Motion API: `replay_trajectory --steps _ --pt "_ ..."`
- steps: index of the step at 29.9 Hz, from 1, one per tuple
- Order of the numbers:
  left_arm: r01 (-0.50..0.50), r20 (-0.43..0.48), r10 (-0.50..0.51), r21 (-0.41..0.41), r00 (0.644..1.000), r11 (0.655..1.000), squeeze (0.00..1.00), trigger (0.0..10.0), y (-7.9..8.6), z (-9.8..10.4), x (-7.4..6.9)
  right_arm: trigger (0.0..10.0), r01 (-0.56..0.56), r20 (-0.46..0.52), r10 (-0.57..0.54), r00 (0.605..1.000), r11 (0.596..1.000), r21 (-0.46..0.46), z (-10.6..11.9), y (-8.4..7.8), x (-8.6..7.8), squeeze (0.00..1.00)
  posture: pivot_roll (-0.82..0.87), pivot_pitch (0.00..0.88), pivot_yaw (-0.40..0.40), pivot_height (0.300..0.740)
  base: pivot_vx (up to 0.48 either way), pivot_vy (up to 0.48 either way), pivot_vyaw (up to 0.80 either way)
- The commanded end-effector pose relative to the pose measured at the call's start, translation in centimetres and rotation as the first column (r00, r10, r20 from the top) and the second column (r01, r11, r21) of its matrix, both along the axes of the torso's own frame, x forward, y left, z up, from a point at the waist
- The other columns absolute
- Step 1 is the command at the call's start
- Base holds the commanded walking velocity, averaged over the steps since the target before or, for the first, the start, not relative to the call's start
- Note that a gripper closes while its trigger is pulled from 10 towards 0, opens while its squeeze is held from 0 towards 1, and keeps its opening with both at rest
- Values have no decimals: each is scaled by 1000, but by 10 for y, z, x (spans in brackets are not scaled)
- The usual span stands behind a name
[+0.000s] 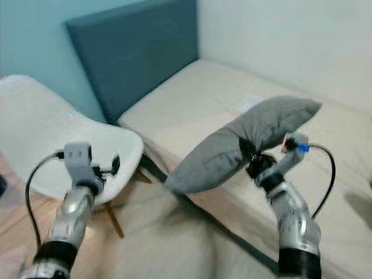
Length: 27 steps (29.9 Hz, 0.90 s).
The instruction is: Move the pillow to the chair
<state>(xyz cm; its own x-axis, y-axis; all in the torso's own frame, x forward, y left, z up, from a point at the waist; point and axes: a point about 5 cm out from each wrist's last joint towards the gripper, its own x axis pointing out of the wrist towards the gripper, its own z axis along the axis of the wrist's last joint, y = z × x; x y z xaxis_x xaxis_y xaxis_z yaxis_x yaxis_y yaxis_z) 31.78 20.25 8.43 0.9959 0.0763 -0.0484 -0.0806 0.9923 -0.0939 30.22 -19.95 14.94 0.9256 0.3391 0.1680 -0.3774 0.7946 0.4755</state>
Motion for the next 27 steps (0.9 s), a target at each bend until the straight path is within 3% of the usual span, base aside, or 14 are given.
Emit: replay_trajectory --steps 1,8,18,23,27 --pt "42 30 -42 -26 999 999 0 10000 -12 7 -3 10000 27 48 -25 999 999 -37 10 0 -8 0 -85 92 -1 740 0 0 794" --pt "86 63 -81 -72 995 994 0 10000 -32 19 -13 10000 86 36 -85 996 996 -10 10 3 -18 0 -88 86 4 740 0 0 794" --pt "130 123 -126 -26 984 991 0 10000 -34 45 -5 10000 88 103 -92 990 995 39 34 6 -8 0 -85 83 5 740 0 0 794" --pt "126 115 -121 -28 986 992 0 10000 -31 46 -3 10000 90 118 -94 989 995 44 40 7 -6 0 -90 85 9 740 0 0 788" --pt "160 95 -156 -39 983 986 0 10000 -39 45 -4 10000 82 125 -87 988 996 44 48 10 -3 0 -93 94 13 740 0 -107 594"
